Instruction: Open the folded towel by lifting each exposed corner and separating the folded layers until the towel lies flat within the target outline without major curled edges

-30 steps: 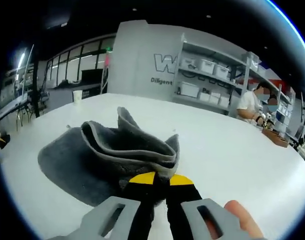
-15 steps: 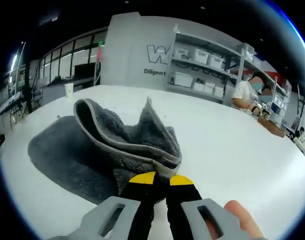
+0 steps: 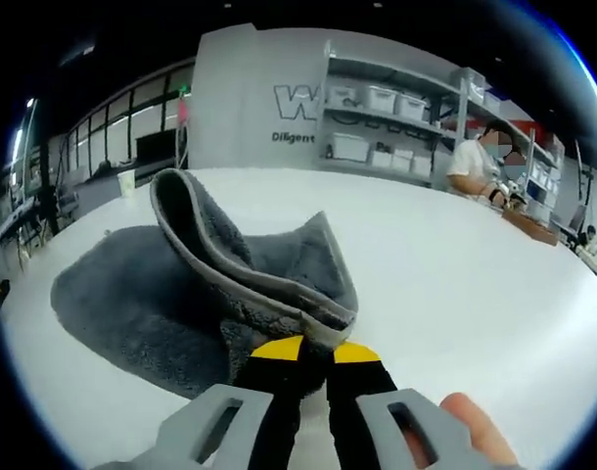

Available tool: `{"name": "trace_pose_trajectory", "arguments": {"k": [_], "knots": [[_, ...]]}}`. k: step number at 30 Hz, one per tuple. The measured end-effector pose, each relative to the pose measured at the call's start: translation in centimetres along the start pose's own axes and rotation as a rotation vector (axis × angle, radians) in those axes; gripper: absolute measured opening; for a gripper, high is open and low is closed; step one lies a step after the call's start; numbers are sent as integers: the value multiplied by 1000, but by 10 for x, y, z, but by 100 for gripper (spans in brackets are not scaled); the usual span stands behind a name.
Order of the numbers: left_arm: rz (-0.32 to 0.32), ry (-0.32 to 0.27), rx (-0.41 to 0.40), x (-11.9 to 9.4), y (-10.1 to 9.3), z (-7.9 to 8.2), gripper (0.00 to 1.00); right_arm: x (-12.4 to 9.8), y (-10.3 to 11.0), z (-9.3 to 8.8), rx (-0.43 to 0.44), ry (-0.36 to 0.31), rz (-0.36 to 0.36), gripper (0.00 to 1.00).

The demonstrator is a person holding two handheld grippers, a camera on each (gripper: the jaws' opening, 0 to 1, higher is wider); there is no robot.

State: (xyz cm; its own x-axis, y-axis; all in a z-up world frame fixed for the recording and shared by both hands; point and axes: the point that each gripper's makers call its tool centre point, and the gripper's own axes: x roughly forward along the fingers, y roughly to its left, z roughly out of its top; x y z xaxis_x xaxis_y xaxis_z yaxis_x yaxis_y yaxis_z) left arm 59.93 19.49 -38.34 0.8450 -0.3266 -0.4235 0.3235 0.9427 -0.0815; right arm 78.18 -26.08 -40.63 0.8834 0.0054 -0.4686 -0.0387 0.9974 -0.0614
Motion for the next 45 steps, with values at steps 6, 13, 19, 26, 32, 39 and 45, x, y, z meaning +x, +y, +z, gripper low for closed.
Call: {"name": "trace_pose_trajectory", "arguments": {"k": [6,13,19,26,32,39,45], "knots": [[9,-1,19,-3,-5,5,100,-7,-3,3,8,-19,25,7],[-18,-4,47,-2,-24,11,100,-33,-18,-2,-40,-32,37,27],[-42,-9,54,0,-37,15,100,-89,-32,7,-51,-109,70,38],[-63,-27,82,-4,-54,24,100,-151,-25,15,-99,-192,110,55],[-84,-35,90,-7,-63,27,100,-187,2,11,-118,-238,177,72],[-57,-42,95,-10,-62,31,100,-208,20,1,-138,-225,236,84],[-71,-40,111,-8,-68,32,100,-219,27,-4,-160,-209,259,94]]}}
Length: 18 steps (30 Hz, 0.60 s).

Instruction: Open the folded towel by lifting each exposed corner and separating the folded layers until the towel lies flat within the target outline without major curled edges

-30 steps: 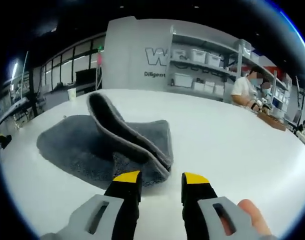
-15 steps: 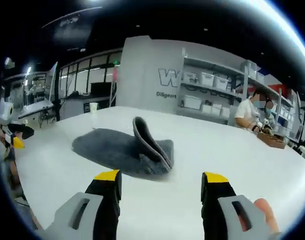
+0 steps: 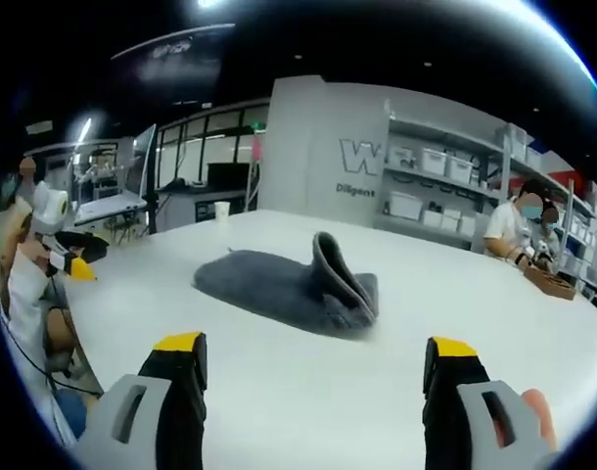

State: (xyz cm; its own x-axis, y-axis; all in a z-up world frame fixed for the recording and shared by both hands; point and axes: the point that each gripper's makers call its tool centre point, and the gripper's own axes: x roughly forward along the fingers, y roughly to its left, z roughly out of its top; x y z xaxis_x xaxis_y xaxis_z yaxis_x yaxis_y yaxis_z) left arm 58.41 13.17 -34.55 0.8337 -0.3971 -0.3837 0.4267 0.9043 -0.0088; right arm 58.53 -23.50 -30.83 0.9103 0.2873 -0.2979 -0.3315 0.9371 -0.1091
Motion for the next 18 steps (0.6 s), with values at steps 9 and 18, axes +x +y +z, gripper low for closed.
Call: {"name": "trace_pose_trajectory", "arguments": {"k": [9,18], "knots": [[-7,-3,-7,0,3,-2,100,-2,6,-10,-11,54,15,99],[-6,2,-17,0,5,-7,100,8,7,-3,-21,75,34,99]]}}
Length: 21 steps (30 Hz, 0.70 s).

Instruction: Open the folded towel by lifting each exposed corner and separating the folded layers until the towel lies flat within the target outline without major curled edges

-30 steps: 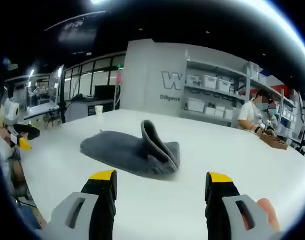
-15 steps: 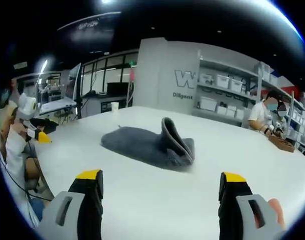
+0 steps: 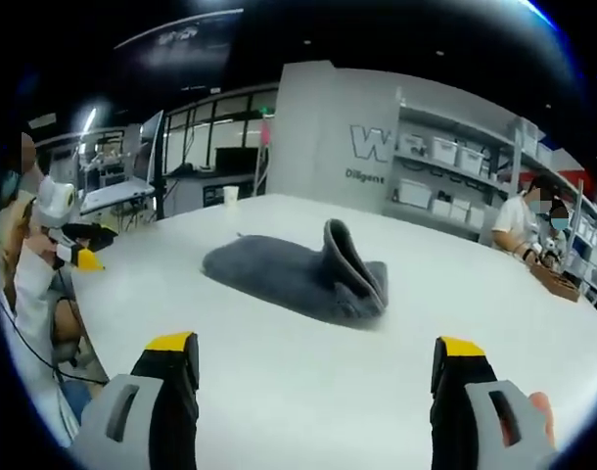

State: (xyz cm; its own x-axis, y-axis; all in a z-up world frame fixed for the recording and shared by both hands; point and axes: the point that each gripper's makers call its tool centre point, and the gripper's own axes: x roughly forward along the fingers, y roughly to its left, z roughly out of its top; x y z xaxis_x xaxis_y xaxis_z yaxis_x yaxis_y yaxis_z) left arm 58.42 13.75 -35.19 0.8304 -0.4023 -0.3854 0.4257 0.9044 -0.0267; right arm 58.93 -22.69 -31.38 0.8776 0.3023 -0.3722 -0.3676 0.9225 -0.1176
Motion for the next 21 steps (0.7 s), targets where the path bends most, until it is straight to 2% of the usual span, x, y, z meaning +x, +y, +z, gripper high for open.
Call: {"name": "trace_pose_trajectory", "arguments": {"k": [8,10,13,15,21], "knots": [[-7,-7,-17,1,5,-3,100,22,-14,13,-58,41,-11,99],[-7,-4,-19,2,7,-4,100,28,-16,19,-67,34,-6,99],[-10,1,-24,3,9,-7,100,39,-16,35,-117,-17,-5,99],[-11,-1,-30,2,11,-8,100,49,-14,39,-155,-7,-8,99],[-3,-7,-52,0,19,-12,100,77,-17,53,-171,-7,0,99]]}}
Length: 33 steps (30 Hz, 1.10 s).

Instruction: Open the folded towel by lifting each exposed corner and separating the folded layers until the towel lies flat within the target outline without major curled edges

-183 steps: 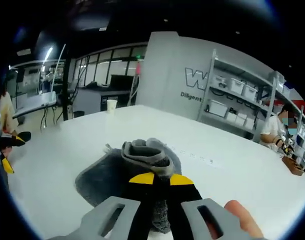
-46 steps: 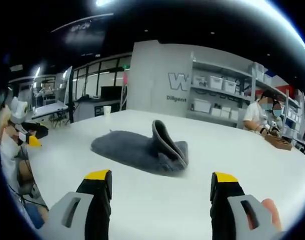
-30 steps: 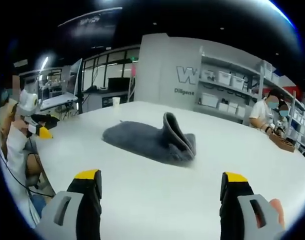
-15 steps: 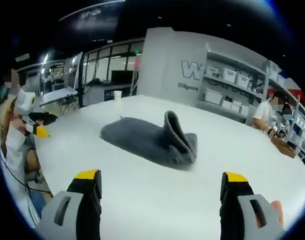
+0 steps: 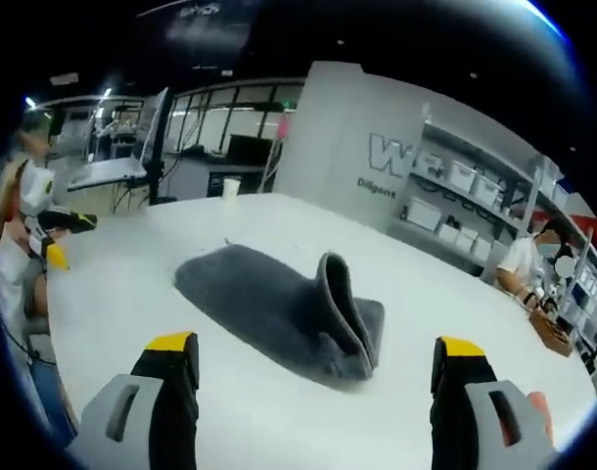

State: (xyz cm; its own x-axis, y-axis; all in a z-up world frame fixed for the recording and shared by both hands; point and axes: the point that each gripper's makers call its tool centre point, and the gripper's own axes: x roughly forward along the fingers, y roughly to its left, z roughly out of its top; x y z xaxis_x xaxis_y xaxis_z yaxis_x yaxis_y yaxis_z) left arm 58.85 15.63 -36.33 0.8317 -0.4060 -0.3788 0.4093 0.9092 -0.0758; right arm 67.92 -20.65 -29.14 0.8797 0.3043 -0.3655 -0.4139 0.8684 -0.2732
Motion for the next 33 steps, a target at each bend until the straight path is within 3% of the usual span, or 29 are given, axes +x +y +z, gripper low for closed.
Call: {"name": "trace_pose_trajectory", "arguments": {"k": [8,17,24,27,33], "knots": [[10,0,-19,4,8,-2,100,43,-12,7,-66,38,-8,99],[2,3,-23,8,8,-3,100,86,-35,8,-20,51,-28,97],[1,6,-26,11,9,-4,100,105,-43,9,-36,67,-42,93],[-1,6,-26,12,8,-4,100,110,-46,9,-60,67,-47,86],[-3,8,-25,13,9,-4,100,122,-48,8,-79,83,-53,84]]}}
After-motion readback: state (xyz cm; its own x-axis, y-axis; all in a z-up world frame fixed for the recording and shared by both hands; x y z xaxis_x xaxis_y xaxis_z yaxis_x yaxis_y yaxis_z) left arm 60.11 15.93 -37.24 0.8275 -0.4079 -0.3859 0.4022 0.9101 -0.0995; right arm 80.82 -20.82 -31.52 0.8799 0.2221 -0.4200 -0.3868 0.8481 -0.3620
